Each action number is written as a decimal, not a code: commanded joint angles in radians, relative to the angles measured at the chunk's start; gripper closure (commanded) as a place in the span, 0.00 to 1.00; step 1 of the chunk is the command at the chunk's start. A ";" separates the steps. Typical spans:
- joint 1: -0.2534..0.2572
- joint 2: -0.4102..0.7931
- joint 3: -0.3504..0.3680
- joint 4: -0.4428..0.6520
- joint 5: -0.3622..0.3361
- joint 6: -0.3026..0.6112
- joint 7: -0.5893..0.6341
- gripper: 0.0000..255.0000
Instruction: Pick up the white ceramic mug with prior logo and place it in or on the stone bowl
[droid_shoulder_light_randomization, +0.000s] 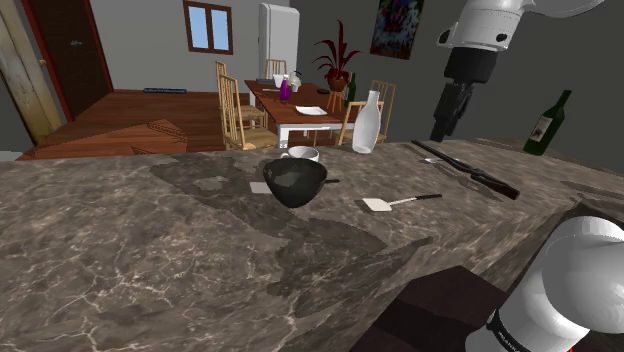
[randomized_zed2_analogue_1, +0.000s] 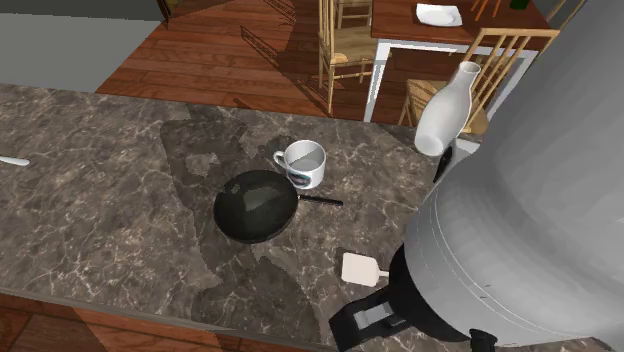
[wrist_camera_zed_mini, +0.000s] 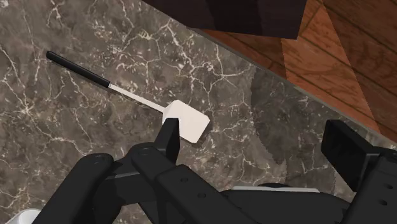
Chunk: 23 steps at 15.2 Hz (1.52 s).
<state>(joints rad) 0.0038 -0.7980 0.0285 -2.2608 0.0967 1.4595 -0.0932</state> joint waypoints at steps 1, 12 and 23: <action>0.000 0.000 0.000 0.000 0.000 0.000 0.000 0.00; -0.009 0.341 -0.019 0.069 -0.011 0.299 -0.056 0.00; -0.014 0.733 -0.034 0.303 -0.005 0.483 -0.103 0.00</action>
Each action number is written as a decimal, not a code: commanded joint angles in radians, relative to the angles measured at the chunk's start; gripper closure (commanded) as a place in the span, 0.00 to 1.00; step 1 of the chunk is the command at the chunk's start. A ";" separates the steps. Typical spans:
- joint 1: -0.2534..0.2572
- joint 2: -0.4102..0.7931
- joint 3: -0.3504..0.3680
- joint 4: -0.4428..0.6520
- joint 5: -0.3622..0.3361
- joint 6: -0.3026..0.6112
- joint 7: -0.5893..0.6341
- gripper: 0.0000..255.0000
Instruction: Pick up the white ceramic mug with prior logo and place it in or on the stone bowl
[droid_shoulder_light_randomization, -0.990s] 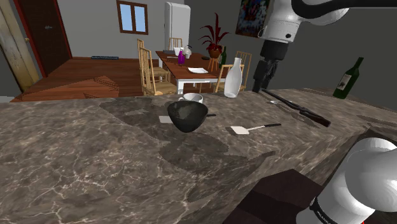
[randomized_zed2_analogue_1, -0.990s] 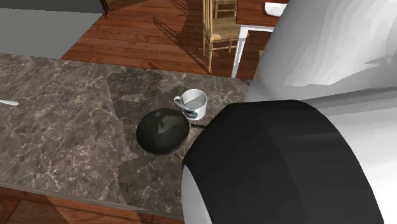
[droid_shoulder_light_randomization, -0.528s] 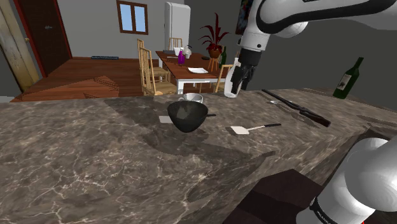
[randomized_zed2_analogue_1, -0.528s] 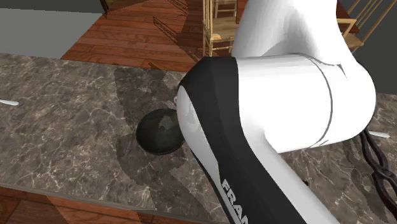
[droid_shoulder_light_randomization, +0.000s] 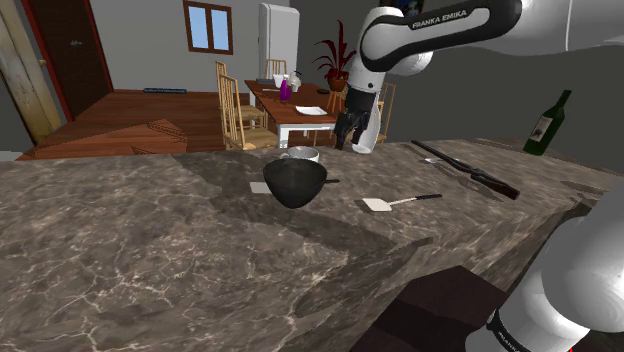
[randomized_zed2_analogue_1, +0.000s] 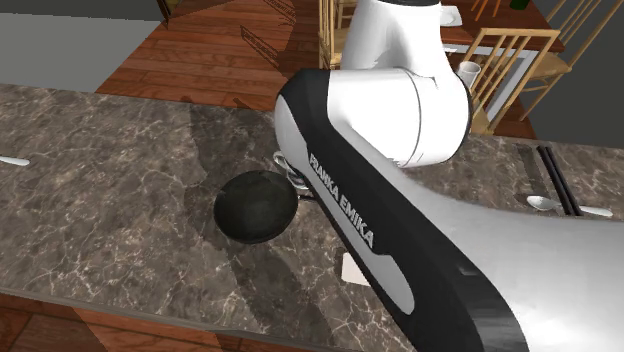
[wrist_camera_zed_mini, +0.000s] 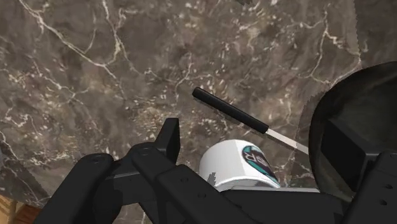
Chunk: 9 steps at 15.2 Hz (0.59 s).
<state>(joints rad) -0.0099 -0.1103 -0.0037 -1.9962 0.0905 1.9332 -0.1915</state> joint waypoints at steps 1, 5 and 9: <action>-0.001 0.082 -0.002 0.069 0.002 0.019 -0.008 0.00; -0.005 0.233 -0.005 0.203 0.007 0.045 -0.021 0.00; -0.009 0.390 -0.006 0.365 0.011 0.050 -0.032 0.00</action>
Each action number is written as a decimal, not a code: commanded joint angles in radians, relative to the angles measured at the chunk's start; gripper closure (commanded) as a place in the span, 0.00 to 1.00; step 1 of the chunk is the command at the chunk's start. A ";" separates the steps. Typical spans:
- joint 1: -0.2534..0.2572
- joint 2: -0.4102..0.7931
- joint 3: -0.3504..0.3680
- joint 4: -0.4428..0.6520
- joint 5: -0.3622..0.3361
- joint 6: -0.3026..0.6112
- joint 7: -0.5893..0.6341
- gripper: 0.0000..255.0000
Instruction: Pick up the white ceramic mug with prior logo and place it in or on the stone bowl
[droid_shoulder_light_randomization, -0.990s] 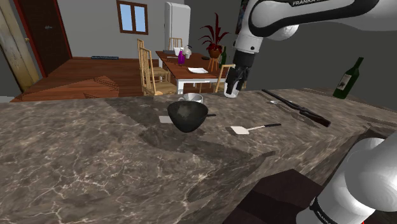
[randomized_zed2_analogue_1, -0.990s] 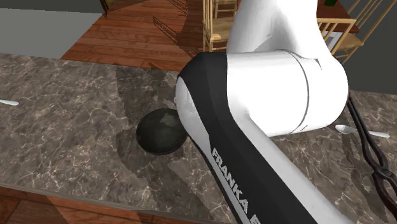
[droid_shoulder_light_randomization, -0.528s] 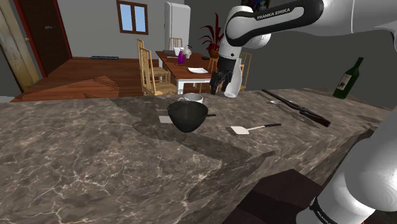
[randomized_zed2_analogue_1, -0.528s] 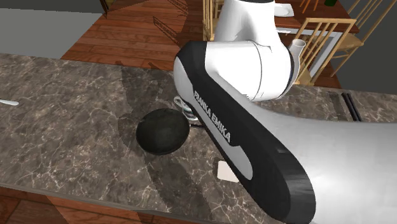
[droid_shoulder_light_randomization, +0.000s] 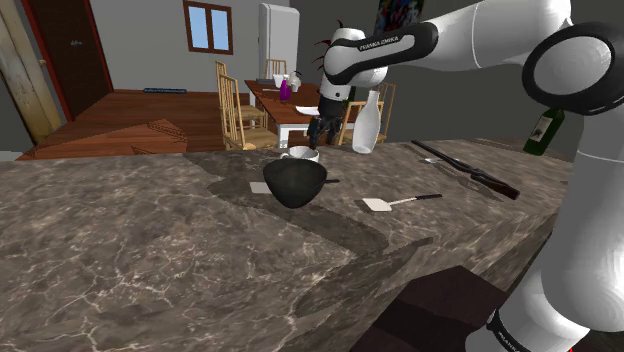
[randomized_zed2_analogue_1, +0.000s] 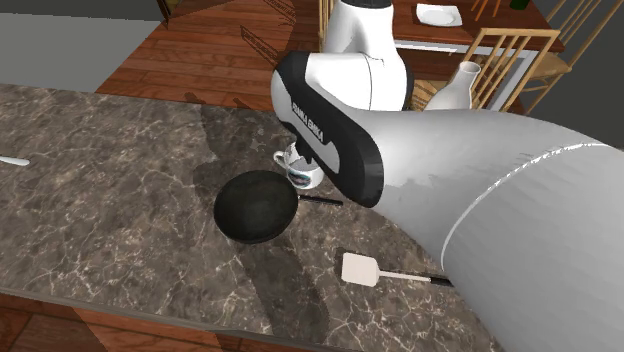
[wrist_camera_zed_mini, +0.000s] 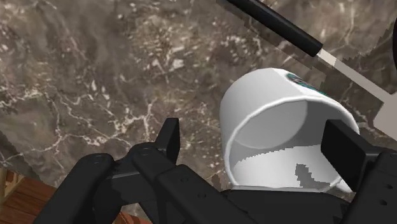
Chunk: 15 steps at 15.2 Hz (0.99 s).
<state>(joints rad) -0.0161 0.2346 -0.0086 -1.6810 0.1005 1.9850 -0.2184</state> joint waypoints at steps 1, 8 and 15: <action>-0.004 0.086 -0.001 0.096 0.002 -0.004 -0.007 0.00; -0.002 0.152 0.001 0.100 0.005 0.060 -0.011 0.00; -0.001 0.159 0.002 0.090 0.006 0.078 -0.011 0.00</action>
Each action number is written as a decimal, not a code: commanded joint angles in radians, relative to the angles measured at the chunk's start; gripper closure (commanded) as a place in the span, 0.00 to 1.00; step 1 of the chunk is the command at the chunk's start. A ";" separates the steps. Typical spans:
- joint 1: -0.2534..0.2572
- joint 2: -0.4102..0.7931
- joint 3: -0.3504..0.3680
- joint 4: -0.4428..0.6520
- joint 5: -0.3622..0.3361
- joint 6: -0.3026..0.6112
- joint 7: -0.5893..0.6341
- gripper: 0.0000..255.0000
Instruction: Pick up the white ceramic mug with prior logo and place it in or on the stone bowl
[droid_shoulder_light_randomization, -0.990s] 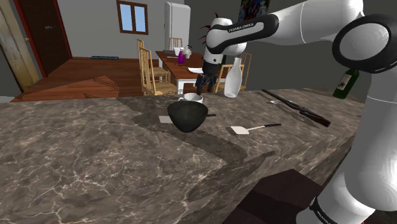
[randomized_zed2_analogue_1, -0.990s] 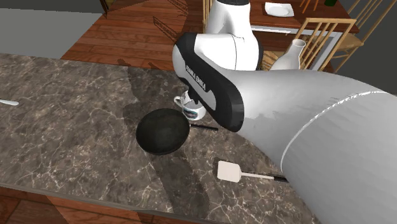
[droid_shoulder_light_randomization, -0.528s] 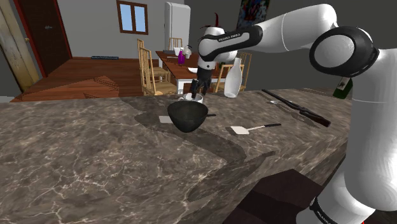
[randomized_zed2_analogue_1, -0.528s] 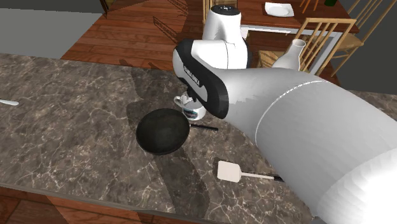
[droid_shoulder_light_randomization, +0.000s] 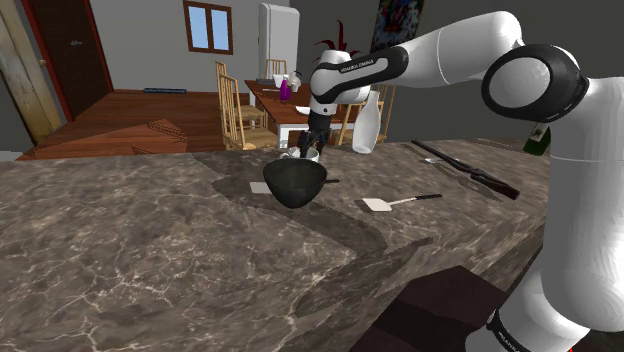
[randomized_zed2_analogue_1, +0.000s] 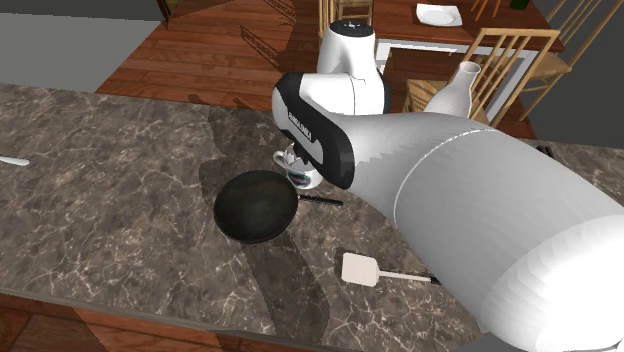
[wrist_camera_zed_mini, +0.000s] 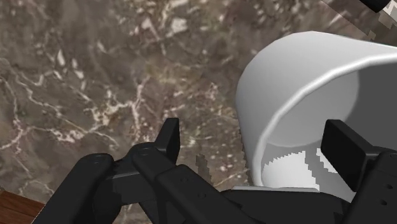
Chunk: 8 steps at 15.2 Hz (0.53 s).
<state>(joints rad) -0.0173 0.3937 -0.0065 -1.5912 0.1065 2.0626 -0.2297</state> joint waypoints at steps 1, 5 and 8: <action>0.000 0.000 0.000 0.000 0.000 0.000 0.000 0.00; 0.000 0.000 0.000 0.000 0.000 0.000 0.000 1.00; 0.000 0.000 0.000 0.000 0.000 0.000 0.000 1.00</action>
<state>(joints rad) -0.0173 0.3938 -0.0065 -1.5913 0.1065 2.0627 -0.2297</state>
